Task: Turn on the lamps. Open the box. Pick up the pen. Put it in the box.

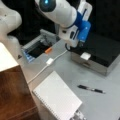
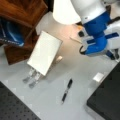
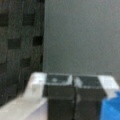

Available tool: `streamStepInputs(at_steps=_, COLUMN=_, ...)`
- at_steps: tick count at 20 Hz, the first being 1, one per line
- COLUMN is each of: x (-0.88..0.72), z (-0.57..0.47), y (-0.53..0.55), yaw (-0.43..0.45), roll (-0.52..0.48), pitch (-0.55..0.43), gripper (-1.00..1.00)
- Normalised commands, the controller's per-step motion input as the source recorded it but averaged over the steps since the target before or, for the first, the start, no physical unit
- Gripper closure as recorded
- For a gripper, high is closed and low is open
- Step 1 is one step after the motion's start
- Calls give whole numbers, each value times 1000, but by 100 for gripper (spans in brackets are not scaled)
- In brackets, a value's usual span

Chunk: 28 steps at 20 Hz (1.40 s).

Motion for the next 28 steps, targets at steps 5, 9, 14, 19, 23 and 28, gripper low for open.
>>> streamStepInputs(at_steps=5, x=90, z=160, y=-117, yaw=147, roll=-97, pitch=89, gripper=-100)
streamStepInputs(at_steps=9, x=88, z=75, y=-150, yaw=143, roll=-98, pitch=77, gripper=-100)
streamStepInputs(at_steps=14, x=121, z=-55, y=-189, yaw=142, roll=-133, pitch=38, gripper=-100)
streamStepInputs(at_steps=19, x=204, z=-217, y=-331, yaw=176, roll=-142, pitch=14, gripper=-100)
streamStepInputs(at_steps=23, x=211, z=-245, y=-310, yaw=231, roll=-182, pitch=-34, gripper=-100)
streamStepInputs(at_steps=28, x=188, z=-328, y=-261, yaw=278, roll=-213, pitch=18, gripper=-100)
